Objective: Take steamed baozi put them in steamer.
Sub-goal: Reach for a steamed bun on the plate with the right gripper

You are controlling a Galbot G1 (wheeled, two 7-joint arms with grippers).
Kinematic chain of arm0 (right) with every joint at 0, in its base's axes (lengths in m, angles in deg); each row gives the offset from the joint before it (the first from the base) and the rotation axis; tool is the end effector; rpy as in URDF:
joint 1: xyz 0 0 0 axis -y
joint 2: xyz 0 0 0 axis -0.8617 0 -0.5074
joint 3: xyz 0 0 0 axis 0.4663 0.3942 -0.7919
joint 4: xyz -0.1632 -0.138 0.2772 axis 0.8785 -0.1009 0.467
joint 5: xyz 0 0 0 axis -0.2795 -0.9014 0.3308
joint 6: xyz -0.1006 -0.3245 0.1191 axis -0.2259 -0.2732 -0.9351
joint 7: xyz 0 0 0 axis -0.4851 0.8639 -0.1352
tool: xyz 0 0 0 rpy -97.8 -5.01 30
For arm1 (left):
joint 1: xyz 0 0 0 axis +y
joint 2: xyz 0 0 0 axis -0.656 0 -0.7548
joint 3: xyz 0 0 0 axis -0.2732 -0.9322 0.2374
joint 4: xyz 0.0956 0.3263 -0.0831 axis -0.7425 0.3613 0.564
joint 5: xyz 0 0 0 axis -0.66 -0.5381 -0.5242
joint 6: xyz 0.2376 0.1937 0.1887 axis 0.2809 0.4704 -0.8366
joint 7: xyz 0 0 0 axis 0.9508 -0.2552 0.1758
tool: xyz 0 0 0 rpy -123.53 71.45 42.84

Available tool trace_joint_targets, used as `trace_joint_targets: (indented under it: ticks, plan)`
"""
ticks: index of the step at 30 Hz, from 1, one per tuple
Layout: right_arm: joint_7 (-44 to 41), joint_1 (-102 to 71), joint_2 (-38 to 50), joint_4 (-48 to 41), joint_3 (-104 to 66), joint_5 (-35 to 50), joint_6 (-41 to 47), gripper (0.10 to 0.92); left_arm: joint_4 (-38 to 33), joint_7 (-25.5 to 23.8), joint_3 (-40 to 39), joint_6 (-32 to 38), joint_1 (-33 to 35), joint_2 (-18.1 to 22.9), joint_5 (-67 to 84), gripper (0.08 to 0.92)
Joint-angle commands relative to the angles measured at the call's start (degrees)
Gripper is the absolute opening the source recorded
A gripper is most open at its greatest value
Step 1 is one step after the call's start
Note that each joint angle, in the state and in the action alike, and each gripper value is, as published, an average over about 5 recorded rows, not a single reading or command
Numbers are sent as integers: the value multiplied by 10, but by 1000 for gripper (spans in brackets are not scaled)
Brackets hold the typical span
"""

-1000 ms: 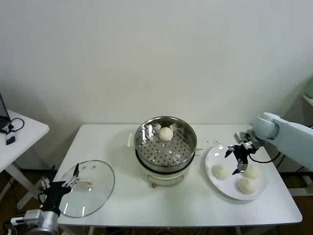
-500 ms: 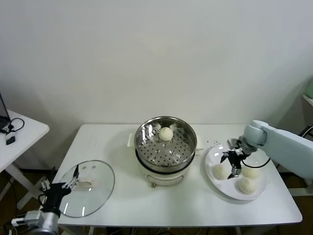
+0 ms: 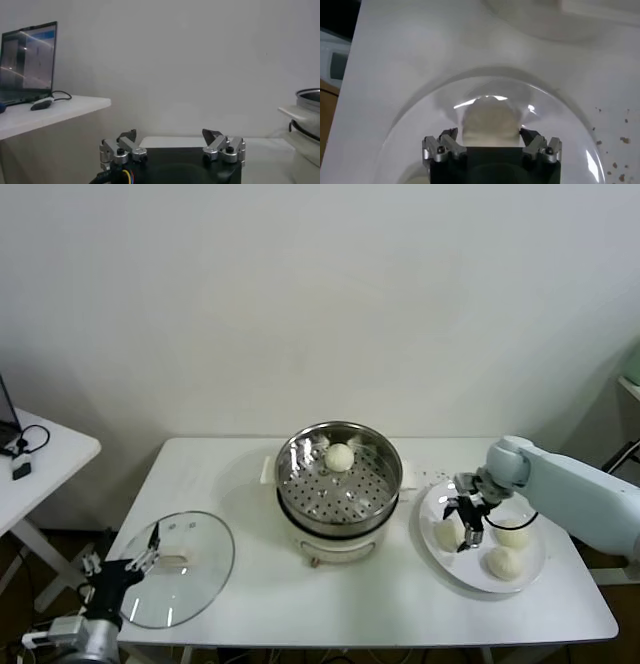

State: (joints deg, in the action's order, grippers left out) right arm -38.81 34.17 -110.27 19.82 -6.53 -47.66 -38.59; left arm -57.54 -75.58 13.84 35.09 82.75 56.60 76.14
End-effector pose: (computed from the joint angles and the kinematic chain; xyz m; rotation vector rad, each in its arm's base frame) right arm 0.5327 -0.1612 -0.2508 1.4067 -1.2754 1.2302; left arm 0.1616 0.1396 -0.3246 0.2281 -3.0072 -0.0524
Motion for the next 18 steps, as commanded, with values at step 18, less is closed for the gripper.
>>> trace_joint_targets:
  ticks: [18]
  plan:
    - [-14, -11, -8, -10, -24, -21, 1, 703, -2, 0, 1, 3, 6, 2, 3, 823]
